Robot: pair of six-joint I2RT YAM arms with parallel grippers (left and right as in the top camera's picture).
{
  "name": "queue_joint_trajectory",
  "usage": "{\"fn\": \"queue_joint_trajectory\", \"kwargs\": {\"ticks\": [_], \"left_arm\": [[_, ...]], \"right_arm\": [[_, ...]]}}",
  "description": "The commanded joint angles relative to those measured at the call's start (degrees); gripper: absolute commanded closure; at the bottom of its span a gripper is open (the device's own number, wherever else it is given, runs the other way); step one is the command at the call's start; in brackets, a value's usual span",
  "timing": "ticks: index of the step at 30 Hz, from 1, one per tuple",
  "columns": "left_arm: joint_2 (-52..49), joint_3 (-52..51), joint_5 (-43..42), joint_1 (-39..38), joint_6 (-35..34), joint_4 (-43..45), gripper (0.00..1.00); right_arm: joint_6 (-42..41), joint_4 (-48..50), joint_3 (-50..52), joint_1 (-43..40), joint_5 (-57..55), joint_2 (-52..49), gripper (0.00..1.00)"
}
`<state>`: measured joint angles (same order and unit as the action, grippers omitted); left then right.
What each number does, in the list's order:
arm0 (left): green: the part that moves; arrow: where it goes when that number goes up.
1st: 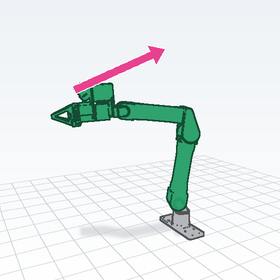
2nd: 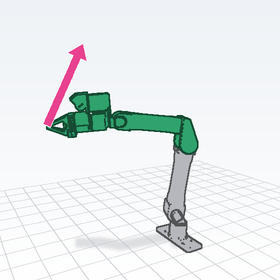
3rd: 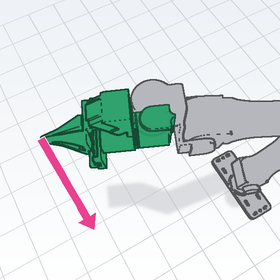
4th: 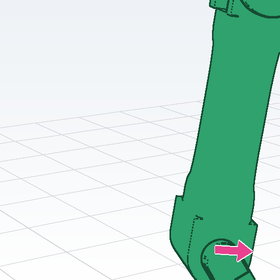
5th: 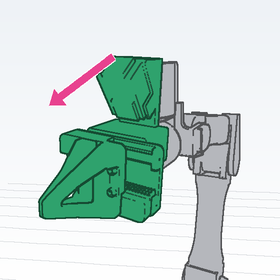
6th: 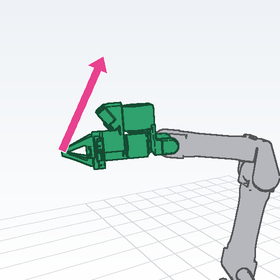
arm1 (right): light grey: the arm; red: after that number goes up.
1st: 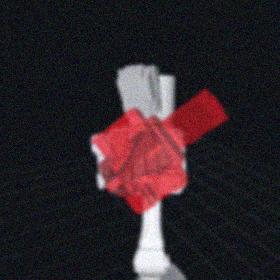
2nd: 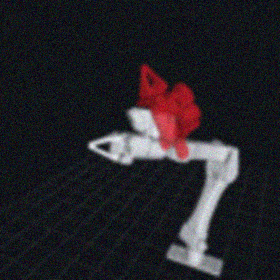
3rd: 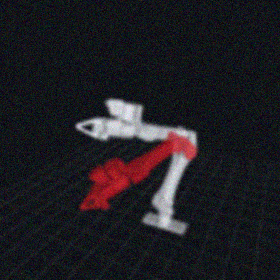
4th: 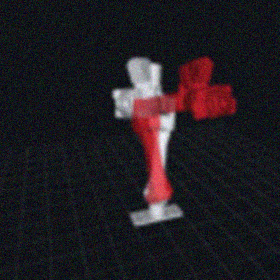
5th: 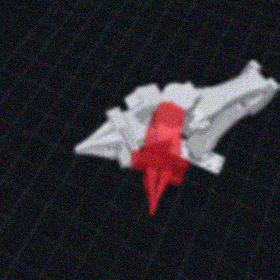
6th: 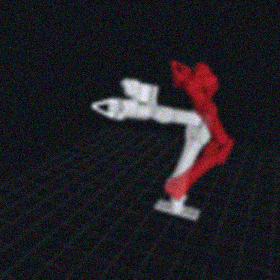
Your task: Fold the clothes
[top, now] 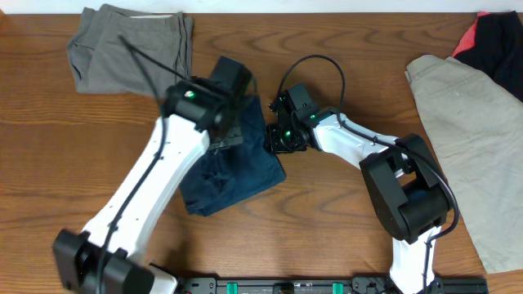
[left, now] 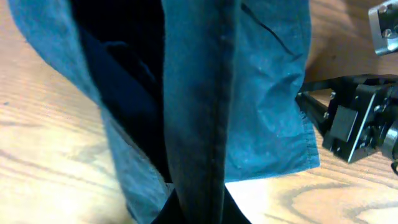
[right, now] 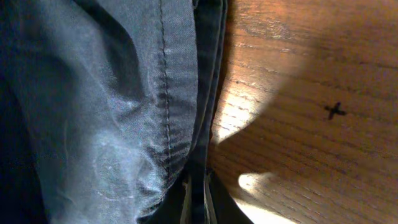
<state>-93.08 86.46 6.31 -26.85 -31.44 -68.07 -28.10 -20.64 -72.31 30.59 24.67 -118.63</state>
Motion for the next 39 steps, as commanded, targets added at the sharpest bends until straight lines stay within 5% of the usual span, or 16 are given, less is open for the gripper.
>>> {"fn": "queue_joint_trajectory", "kwargs": {"ticks": [1,12,20,29,31,34,36,39], "left_arm": [[-2.56,0.00,-2.56,-0.39,0.33,0.83,0.93],[-8.66,0.00,-8.33,-0.39,0.37,6.23,0.91],[-10.47,0.00,-8.92,-0.42,0.37,7.08,0.41],[-9.11,0.02,-8.44,1.40,1.03,1.60,0.40],[-9.03,0.02,-8.44,2.84,1.03,-0.31,0.40],[-9.05,0.00,-7.02,5.27,1.01,-2.62,0.40],[-9.07,0.00,-3.74,7.45,1.03,-3.52,0.40],[-9.16,0.00,-2.27,10.69,1.29,-4.02,0.43]], "right_arm": [[-0.59,-1.44,0.98,0.55,-2.14,-3.23,0.91],[4.50,-5.81,-0.63,-7.21,7.39,-3.19,0.87],[9.16,-13.57,-1.70,-13.84,8.83,-3.19,0.70],[14.40,-22.77,-6.34,-20.33,11.85,1.64,0.67],[16.15,-25.46,-7.82,-21.14,12.44,4.07,0.62],[18.27,-27.23,-8.35,-20.81,15.37,8.11,0.23],[20.46,-28.50,-8.35,-19.67,17.51,10.16,0.08],[22.12,-30.05,-8.35,-17.11,18.01,11.04,0.17]]}}
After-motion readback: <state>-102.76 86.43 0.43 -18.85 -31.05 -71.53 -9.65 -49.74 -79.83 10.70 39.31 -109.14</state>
